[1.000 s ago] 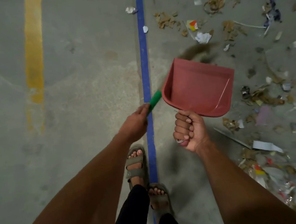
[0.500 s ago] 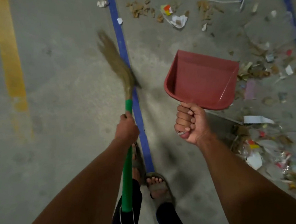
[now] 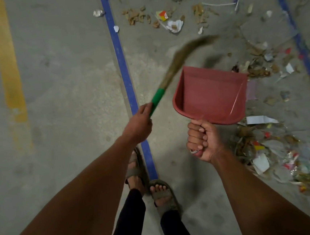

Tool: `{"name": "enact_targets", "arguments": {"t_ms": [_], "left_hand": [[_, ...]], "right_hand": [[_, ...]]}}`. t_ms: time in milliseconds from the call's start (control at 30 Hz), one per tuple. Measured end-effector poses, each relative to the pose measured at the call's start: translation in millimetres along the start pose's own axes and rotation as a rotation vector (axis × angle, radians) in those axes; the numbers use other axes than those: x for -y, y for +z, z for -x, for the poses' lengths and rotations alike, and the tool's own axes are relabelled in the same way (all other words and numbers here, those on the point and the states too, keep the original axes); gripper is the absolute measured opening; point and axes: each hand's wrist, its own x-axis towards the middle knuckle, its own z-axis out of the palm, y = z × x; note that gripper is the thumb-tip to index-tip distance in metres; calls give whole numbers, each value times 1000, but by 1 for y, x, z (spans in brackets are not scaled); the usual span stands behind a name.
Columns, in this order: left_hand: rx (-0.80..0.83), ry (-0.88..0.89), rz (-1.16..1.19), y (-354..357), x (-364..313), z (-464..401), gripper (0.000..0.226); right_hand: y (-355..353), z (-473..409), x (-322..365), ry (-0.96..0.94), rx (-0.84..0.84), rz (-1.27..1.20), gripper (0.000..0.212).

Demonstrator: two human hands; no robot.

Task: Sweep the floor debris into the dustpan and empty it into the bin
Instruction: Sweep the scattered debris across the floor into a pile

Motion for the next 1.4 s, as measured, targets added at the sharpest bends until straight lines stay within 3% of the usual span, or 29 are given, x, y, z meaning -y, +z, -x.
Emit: {"name": "enact_targets", "arguments": {"t_ms": [100,233,333,400,533,633,800,933,1000,1100,1300,1400], "left_hand": [[-250,-222,80,-22,25,5,67],[-474,-655,191,-49,61,0,58],[-448,-1012,305,-65,98,-16,56],[-364,-1110,353,-76,116,-28,47],[-214,-955,197,-76,109,-54,42],[-89,-629,53,-75,96,-79,54],[220,65,-197,-88,90,-128,93],[254,222,-302,-97,104,-139,95],[188,183,-243,-102,124,-133,100],[0,-6,-105,-114,153,-111,87],[-393,-601,139,-147,205,-73,73],[-508,-886,270,-160,233,-71,68]], "right_hand": [[10,-7,0,4,-33,0,38],[27,-31,2,12,-79,31,41],[36,-57,5,40,-63,57,41],[40,-77,7,61,-53,69,41],[49,-112,12,99,-35,84,41],[55,-132,14,125,-41,88,41],[67,-160,21,143,-54,87,41],[81,-180,28,143,-76,96,41],[91,-193,33,147,-76,97,41],[106,-213,40,159,-77,118,41],[134,-252,41,168,-78,148,42],[146,-270,38,191,-92,163,43]]}}
